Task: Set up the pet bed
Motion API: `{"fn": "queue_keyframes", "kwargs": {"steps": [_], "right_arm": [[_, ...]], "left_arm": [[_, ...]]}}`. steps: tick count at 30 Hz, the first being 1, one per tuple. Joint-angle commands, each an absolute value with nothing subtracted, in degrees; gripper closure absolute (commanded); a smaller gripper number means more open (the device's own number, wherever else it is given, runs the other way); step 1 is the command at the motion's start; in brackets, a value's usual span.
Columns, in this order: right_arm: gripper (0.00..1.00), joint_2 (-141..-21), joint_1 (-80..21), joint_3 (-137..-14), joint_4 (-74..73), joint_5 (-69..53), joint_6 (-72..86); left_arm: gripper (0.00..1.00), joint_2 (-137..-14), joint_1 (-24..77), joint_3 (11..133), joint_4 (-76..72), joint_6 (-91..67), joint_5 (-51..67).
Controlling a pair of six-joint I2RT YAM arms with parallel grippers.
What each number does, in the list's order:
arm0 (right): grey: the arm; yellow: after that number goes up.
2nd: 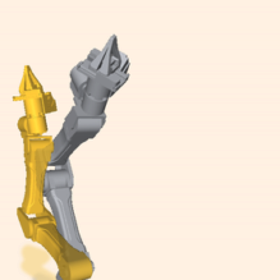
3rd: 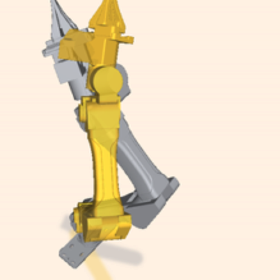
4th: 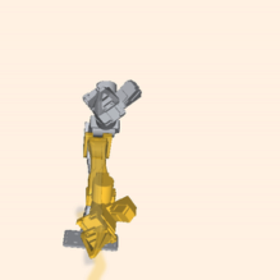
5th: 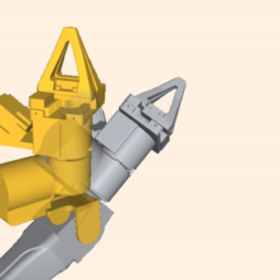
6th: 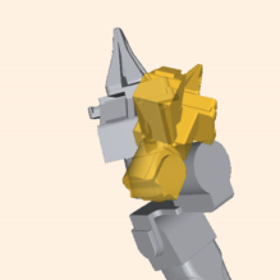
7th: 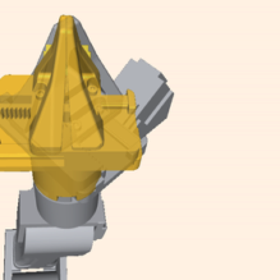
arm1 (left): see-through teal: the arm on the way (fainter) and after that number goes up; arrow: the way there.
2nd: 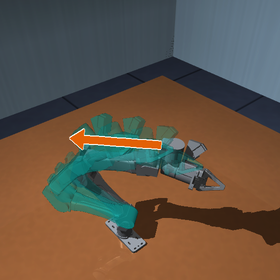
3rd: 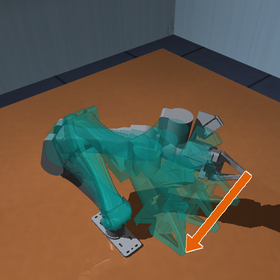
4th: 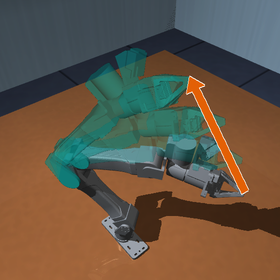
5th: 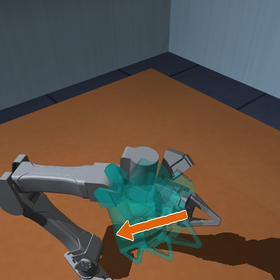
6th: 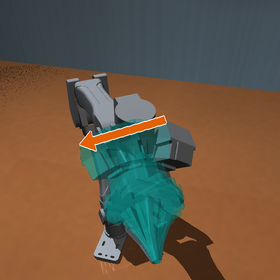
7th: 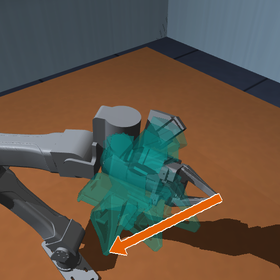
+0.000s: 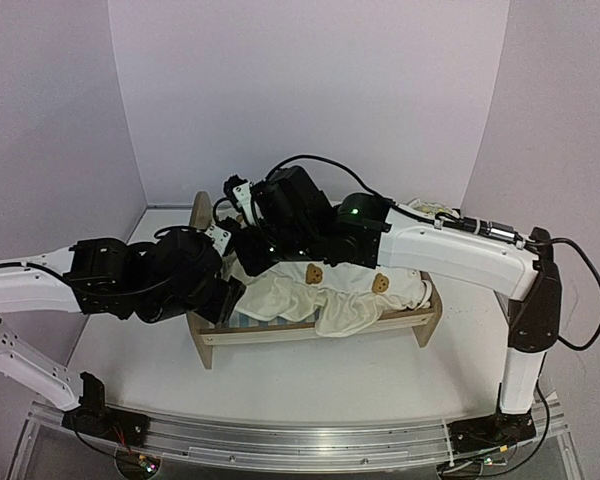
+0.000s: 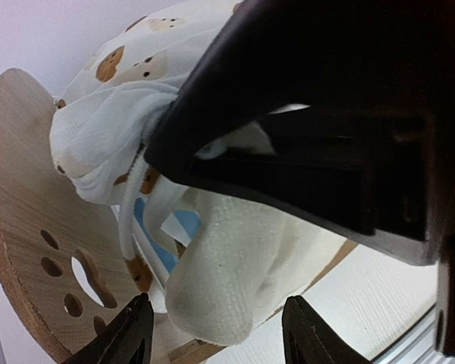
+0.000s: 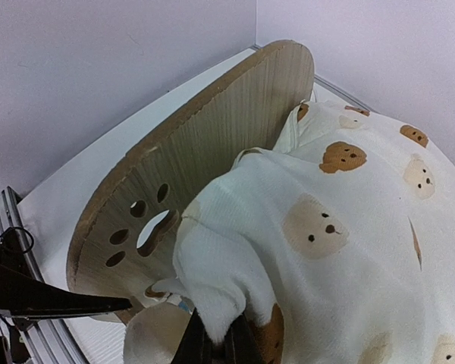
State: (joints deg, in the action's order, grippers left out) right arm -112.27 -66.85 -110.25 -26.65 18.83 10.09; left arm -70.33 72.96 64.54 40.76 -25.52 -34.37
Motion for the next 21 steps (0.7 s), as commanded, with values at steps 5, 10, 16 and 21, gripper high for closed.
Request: {"fn": "queue_keyframes", "kwargs": {"steps": [5, 10, 16, 21], "right_arm": [[1.0, -115.05, -64.97, -111.36, -25.14, 16.68, 11.79], [1.0, -115.55, -64.87, -110.73, -25.18, 8.46, 12.44], [1.0, -119.3, -64.87, -111.04, -25.3, 1.51, 15.59], [1.0, -121.13, -64.86, -111.02, -25.22, 1.06, 16.87]], "left_arm": [[0.41, -63.94, 75.14, 67.16, 45.0, -28.34, -38.83], [0.38, -62.05, 75.1, 67.77, 47.19, -28.99, -39.74], [0.37, -63.51, 75.04, 70.06, 50.67, -30.34, -42.04], [0.38, -62.86, 75.05, 68.49, 49.27, -29.27, -42.22]]}}
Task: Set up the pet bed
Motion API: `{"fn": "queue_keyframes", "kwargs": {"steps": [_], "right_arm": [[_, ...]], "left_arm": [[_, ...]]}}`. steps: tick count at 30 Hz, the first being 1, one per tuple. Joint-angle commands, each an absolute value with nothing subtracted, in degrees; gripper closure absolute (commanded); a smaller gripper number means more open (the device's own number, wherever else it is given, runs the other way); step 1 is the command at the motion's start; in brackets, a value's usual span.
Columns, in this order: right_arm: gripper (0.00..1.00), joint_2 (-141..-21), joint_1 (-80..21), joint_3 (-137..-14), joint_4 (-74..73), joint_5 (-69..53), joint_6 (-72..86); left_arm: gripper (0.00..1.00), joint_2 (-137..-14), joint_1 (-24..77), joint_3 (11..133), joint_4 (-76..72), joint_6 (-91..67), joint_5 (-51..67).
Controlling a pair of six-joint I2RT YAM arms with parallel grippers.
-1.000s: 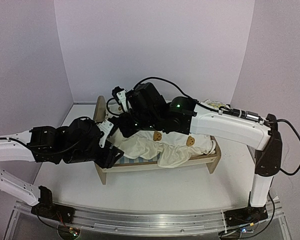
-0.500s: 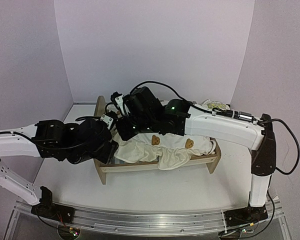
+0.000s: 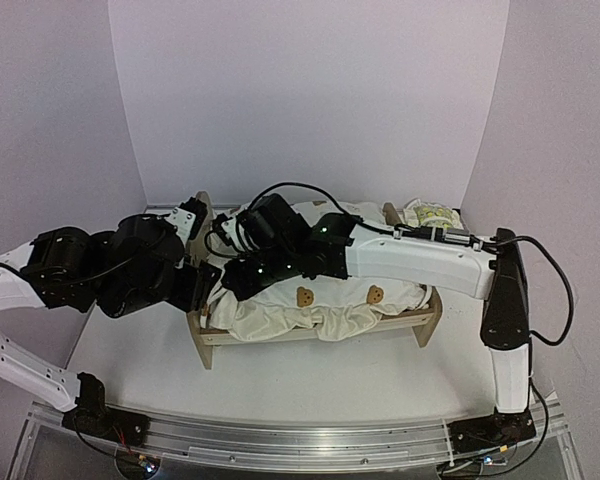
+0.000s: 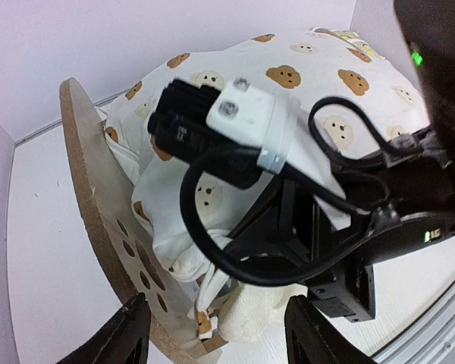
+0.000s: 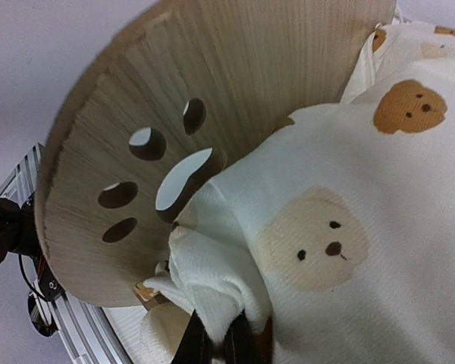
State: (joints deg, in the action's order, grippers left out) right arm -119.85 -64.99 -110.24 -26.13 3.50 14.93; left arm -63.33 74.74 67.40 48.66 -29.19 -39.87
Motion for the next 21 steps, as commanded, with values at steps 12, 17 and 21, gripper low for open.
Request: {"fn": "queue_keyframes", "kwargs": {"steps": [12, 17, 21], "right_arm": [[0.38, -113.97, -64.88, -106.18, -25.22, 2.36, 16.61], [0.26, -105.66, -64.89, -97.71, -24.93, 6.74, 17.48], [0.2, -97.09, -64.87, -90.21, -23.52, 8.6, 18.63]], "left_arm": [[0.39, -64.11, 75.02, 64.71, 46.86, -29.78, -42.35], [0.46, -65.8, 74.92, 65.92, 45.32, -26.8, -39.81], [0.44, -69.36, 74.97, 66.46, 45.01, -24.03, -36.0]]}}
